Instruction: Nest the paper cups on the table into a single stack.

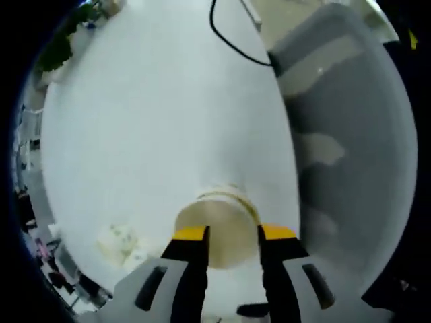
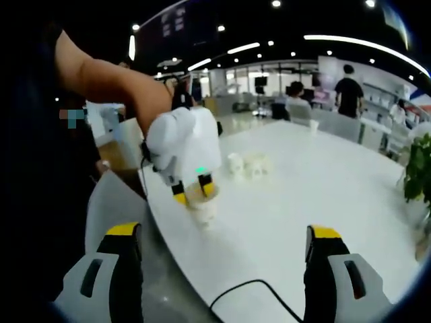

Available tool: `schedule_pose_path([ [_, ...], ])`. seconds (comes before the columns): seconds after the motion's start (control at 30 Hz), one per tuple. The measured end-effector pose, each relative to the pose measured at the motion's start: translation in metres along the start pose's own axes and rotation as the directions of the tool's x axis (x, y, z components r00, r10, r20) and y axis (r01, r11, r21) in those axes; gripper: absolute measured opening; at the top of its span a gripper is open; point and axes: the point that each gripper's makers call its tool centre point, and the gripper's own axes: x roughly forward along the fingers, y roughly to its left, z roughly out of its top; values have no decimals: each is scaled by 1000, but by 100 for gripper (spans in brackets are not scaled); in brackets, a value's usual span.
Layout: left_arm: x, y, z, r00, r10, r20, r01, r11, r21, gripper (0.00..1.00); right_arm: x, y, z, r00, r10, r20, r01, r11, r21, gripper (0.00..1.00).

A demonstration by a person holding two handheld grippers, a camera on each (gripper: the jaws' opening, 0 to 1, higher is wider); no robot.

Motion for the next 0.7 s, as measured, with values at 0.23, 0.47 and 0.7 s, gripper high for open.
schedule_pose_path([
  [0.23,-25,-9,86,998,-3,57,7,998,-68,44,-79,-41,-32,1000,2,9,-2,1000,8,100],
  [0.47,-44,-9,132,972,14,233,35,978,-205,66,-124,-60,-40,1000,-7,19,7,1000,9,100],
  [0.7,-73,-6,132,878,85,471,105,926,-362,83,-140,-84,-42,999,-23,39,23,1000,12,100],
])
